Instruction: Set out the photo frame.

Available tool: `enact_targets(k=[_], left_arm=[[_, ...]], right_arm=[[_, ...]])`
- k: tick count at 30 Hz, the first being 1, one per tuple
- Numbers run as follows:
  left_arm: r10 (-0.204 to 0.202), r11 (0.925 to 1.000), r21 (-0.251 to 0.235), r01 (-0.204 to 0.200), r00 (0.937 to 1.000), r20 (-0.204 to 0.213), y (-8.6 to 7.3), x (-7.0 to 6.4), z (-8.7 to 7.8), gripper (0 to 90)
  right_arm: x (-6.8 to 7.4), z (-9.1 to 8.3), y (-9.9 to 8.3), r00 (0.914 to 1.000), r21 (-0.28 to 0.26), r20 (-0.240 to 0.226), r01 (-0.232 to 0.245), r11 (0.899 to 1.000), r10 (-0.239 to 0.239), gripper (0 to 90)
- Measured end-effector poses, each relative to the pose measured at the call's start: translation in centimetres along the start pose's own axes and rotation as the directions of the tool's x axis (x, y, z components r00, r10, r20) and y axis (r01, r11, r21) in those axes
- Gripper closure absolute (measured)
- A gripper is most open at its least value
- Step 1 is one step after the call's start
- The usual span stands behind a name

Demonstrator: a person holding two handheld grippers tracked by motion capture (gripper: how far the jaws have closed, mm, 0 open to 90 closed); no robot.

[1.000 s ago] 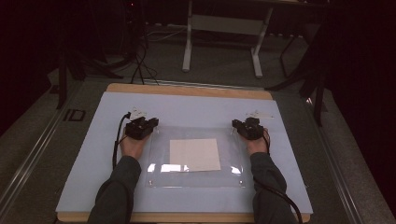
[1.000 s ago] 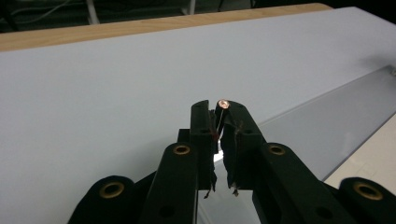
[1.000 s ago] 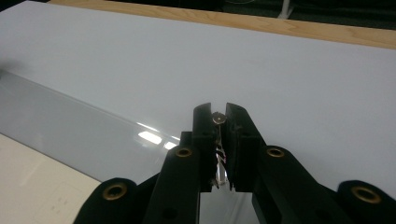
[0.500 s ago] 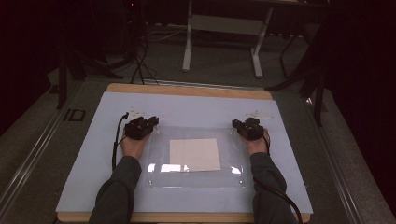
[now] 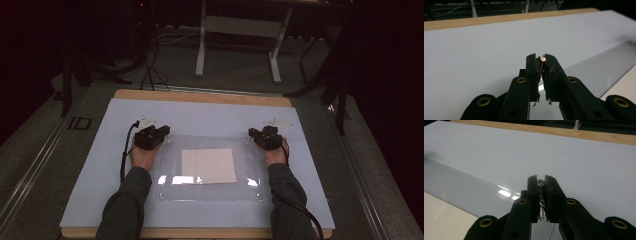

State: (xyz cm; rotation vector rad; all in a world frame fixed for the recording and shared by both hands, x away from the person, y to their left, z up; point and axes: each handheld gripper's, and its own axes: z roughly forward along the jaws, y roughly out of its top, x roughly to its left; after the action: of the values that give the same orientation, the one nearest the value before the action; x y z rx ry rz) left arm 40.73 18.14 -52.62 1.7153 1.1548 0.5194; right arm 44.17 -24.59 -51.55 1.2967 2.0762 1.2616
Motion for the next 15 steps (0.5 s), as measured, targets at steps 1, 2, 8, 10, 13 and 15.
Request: enact_targets(k=[1,2,8,10,13,15], left_arm=[[-0.001,1.0000,-0.002,0.001,1.0000,-0.001,0.01,-0.02,0.00,82.5],[-0.001,1.0000,-0.005,0.001,1.0000,-0.002,0.01,-0.05,0.00,82.5],[-0.024,0.9995,-0.020,0.024,0.9996,0.012,0.13,0.16,-0.11,83.3],[-0.023,0.9997,-0.009,0.023,0.9997,0.003,0.28,0.08,-0.07,83.8],[-0.026,0.9996,0.004,0.026,0.9997,0.000,0.47,0.10,0.02,84.1],[-0.032,0.9995,0.007,0.032,0.9995,0.002,0.51,0.15,0.06,84.1]], right_arm=[[-0.01,0.00,0.00,1.0000,0.000,0.000,-0.001,1.000,0.001,83.8],[0.00,0.01,0.00,1.0000,0.000,0.000,-0.001,1.000,0.001,83.8],[0.01,0.01,0.03,1.0000,0.004,0.001,-0.002,1.000,0.002,83.9],[0.05,0.03,0.12,1.0000,0.011,0.005,0.004,1.000,-0.004,84.2],[0.08,0.03,0.27,0.9999,0.024,0.009,0.012,1.000,-0.013,84.5],[0.15,0.06,0.38,0.9998,0.033,0.013,0.016,0.999,-0.017,84.7]])
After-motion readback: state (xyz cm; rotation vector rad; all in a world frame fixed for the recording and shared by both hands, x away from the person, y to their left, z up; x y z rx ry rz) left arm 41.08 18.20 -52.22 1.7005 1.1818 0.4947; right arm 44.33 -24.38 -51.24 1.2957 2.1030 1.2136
